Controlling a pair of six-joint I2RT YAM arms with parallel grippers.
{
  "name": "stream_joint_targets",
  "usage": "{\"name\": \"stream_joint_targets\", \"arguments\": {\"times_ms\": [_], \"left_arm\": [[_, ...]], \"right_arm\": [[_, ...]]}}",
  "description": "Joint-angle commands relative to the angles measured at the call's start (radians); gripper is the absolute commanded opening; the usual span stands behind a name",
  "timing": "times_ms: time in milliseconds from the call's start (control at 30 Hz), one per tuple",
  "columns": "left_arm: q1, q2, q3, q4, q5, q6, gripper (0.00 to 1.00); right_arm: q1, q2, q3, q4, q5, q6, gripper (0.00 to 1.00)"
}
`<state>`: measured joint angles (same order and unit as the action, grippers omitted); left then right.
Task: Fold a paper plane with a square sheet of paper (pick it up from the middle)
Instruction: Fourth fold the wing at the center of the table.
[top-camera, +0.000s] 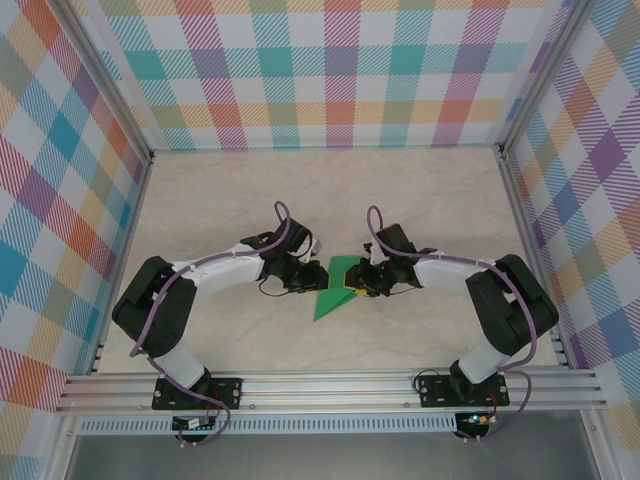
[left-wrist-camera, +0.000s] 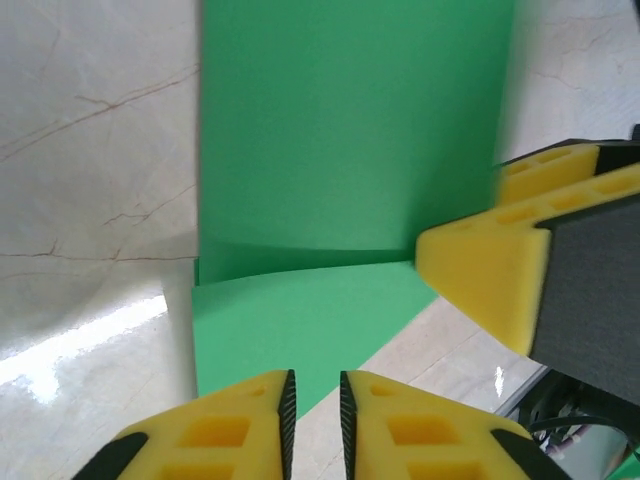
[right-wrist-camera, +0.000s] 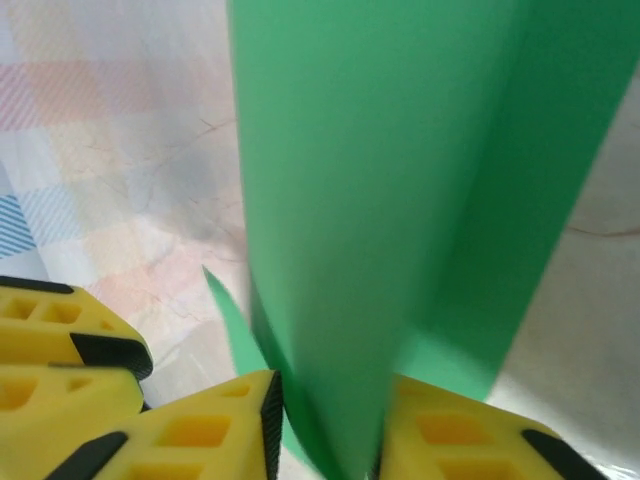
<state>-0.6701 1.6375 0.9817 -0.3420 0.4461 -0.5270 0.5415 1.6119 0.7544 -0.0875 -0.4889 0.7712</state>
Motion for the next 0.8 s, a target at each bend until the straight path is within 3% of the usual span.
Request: {"name": "stream_joint_targets", "arguments": {"times_ms": [0,267,767], "left_arm": [[-0.035,-0.089,-0.030,-0.016,-0.082,0.012,0.26],[-0.171,-0.148,-0.060,-0.048,-0.301,0.039,0.43],[-0.368,-0.031,-0.033,-0.053,-0.634,0.023,0.51]], "right_arm": [[0.006,0.015,0.042,0.017,-0.042,-0.025,0.23],[0.006,0.022,0.080,-0.043,-0.033,-0.038,0.21],[0.006,0.030,0.112,-0.088,-0.030,-0.029,0.23]]}}
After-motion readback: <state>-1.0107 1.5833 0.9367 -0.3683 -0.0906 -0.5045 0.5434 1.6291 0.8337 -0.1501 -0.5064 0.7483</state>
